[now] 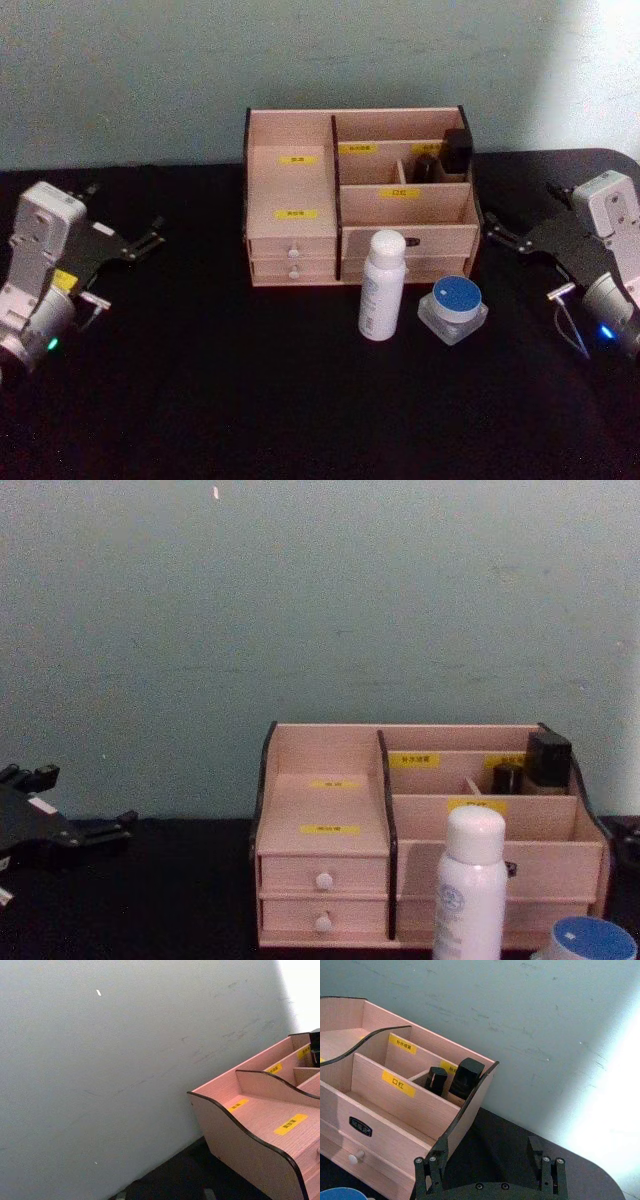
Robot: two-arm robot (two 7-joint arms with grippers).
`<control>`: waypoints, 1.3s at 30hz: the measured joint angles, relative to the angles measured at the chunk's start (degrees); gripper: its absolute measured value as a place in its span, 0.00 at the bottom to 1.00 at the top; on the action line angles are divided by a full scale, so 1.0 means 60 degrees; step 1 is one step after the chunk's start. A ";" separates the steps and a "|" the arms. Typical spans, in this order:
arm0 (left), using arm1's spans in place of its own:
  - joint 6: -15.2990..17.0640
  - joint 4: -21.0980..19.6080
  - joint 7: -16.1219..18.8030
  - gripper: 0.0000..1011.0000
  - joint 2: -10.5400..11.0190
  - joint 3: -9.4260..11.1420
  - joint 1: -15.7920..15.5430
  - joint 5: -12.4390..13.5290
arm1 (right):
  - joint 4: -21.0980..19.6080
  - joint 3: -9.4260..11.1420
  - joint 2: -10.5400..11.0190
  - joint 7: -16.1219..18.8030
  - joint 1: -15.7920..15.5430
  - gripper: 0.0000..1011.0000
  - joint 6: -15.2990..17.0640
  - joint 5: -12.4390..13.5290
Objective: Pick up the facial cleanser and watermelon frost from the table and place them into the tiered storage box.
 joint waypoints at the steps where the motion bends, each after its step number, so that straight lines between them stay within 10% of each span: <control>1: 0.0000 0.0000 0.0000 0.99 0.0000 0.0000 0.0000 0.0000 | 0.0000 0.0000 0.0000 0.0001 -0.0001 0.99 0.0000 0.0000; 27: 0.0000 0.0000 0.0000 0.99 0.0000 0.0000 -0.0001 0.0000 | -0.0211 0.0206 0.0079 0.0055 -0.0145 0.99 -0.0163 -0.0003; 39: 0.0000 0.0000 0.0000 0.99 0.0000 0.0000 0.0000 0.0000 | -0.2129 0.1097 0.1023 0.1495 -0.1340 0.99 -0.0003 0.1270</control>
